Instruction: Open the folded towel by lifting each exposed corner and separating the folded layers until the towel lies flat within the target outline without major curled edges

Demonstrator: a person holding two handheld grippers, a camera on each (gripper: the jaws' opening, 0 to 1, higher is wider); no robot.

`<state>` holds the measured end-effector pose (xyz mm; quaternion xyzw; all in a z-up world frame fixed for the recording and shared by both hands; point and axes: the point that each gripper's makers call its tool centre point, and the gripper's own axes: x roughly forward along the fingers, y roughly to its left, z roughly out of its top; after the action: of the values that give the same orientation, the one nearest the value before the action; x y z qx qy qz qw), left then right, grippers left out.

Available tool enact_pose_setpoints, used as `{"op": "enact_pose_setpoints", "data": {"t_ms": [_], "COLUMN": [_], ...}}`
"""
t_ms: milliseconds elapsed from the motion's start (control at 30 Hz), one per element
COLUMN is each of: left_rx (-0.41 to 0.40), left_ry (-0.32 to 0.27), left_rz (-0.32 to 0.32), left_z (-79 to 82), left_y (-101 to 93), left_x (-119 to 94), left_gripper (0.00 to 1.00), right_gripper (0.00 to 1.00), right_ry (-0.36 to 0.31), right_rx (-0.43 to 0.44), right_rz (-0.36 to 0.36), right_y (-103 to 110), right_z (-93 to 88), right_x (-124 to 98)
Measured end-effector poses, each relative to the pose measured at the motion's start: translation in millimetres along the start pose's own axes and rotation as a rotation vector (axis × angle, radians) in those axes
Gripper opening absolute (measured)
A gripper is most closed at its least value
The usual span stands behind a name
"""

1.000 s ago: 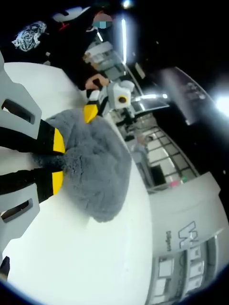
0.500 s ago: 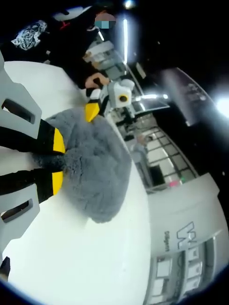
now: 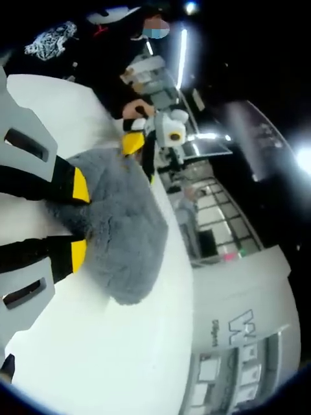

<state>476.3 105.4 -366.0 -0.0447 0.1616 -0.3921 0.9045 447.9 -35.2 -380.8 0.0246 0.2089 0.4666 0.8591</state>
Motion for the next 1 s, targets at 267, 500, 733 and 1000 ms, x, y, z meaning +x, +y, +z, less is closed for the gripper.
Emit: {"op": "enact_pose_setpoints", "data": {"t_ms": [267,500,733,1000], "left_rx": [0.113,0.091,0.144,0.204], "left_ry": [-0.033,-0.018,-0.062,-0.078], "left_rz": [0.188,0.251,0.272,0.312], "left_z": [9.8,9.8,21.8,33.8], "left_y": [28.5,38.9,37.3,37.0], "left_x": [-10,-20,-26,-43], "left_gripper": [0.96,1.00,1.00,1.00], "right_gripper": [0.57,1.00,1.00,1.00], "right_ry": [-0.088,-0.143,-0.165,-0.185], "right_rx": [-0.077,-0.164,-0.173,-0.210], "right_rz": [-0.048,-0.160,-0.229,-0.386], "right_y": [-6,-22,-36,-55], "right_z": [22.8,39.3,44.5,52.8], "right_x": [-11,-20,-29,-56]}}
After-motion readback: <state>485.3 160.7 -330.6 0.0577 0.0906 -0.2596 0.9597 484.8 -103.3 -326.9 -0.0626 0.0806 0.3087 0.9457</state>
